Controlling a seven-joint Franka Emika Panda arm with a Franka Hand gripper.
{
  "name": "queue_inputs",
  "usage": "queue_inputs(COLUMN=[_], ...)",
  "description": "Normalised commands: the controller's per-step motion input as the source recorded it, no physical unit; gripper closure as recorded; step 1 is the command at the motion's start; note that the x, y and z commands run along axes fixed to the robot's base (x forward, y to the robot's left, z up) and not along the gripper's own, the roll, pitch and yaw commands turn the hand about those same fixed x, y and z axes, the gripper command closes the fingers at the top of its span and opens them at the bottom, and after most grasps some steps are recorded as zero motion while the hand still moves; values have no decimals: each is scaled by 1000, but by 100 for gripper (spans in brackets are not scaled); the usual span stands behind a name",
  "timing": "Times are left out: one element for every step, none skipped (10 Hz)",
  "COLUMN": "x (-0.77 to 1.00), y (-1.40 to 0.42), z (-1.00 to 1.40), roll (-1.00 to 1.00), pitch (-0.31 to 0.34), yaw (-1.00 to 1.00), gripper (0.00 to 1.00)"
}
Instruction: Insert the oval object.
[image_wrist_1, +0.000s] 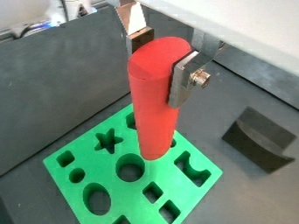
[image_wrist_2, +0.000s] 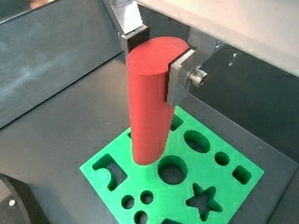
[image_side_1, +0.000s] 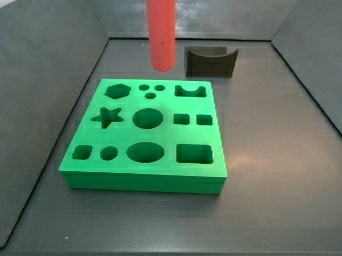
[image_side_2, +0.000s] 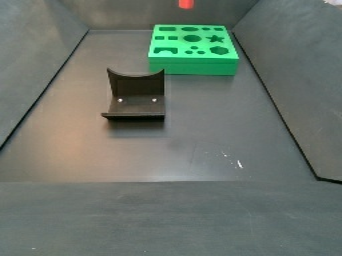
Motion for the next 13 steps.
queue_inputs(x=[0, 0, 0, 0, 0, 0, 0, 0, 0, 0, 0, 0, 0], y=[-37, -40, -46, -169, -314, -374, -389, -366, -309, -283, -263, -229, -209], z=[-363, -351, -334, -229, -154, -120, -143, -183, -157, -137, -140, -151, -163], roll=[-84, -87, -89, -36, 0, 0, 0, 0, 0, 0, 0, 0, 0], pitch=[-79, -80, -67, 0, 0, 0, 0, 0, 0, 14, 11, 7, 0], yaw=[-983, -977, -971, -931, -846, -780, -751, -771, -849, -889, -906, -931, -946], gripper=[100, 100, 100, 100, 100, 100, 100, 100, 100, 100, 100, 100, 100])
